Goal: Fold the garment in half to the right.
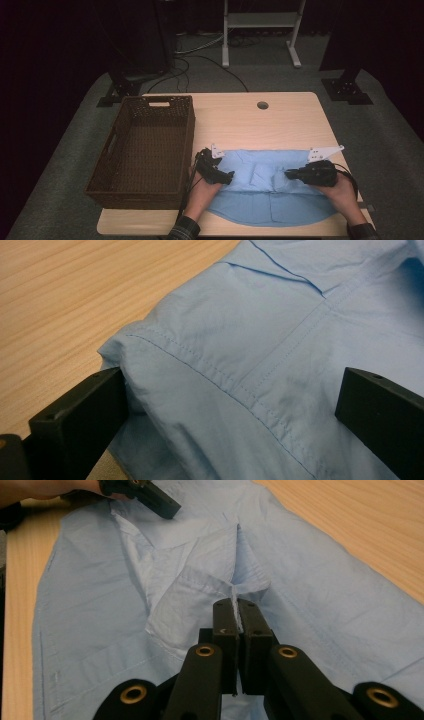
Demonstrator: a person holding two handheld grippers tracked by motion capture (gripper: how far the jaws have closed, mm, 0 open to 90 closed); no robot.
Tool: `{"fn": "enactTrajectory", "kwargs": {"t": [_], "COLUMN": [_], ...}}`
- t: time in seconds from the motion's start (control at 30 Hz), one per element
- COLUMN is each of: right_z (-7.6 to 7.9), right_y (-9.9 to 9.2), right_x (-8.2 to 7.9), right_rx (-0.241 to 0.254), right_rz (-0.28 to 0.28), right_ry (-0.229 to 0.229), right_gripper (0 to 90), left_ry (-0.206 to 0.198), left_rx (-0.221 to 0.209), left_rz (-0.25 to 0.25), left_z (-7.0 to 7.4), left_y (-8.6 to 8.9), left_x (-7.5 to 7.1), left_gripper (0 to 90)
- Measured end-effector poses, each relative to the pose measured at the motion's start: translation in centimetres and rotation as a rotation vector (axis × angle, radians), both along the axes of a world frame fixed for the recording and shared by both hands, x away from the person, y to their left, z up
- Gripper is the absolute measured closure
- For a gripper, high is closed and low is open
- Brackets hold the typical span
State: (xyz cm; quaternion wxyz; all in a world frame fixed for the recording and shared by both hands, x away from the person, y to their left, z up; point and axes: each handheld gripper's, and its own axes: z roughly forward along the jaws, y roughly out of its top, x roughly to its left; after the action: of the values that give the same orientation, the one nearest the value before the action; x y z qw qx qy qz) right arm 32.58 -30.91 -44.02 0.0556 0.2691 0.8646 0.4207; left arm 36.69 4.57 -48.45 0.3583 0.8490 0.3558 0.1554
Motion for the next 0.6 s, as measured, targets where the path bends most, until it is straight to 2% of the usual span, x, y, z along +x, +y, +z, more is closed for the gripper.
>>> {"fn": "enactTrajectory", "kwargs": {"t": [0.33,0.6], "right_z": [0.7,0.8], "right_y": [-0.2,0.1], "right_x": [-1.8,-3.2], "right_rx": [0.001,-0.021], "right_rz": [0.020,0.038], "right_ry": [-0.025,-0.039], "right_gripper": [88.1,88.0], "left_ry": [0.002,0.002], "left_rx": [-0.001,-0.001], "left_rz": [0.003,0.003], "left_z": [0.0,0.0], "left_y": [0.0,0.0], "left_x": [0.0,0.0], "left_gripper": [0.0,0.0]}}
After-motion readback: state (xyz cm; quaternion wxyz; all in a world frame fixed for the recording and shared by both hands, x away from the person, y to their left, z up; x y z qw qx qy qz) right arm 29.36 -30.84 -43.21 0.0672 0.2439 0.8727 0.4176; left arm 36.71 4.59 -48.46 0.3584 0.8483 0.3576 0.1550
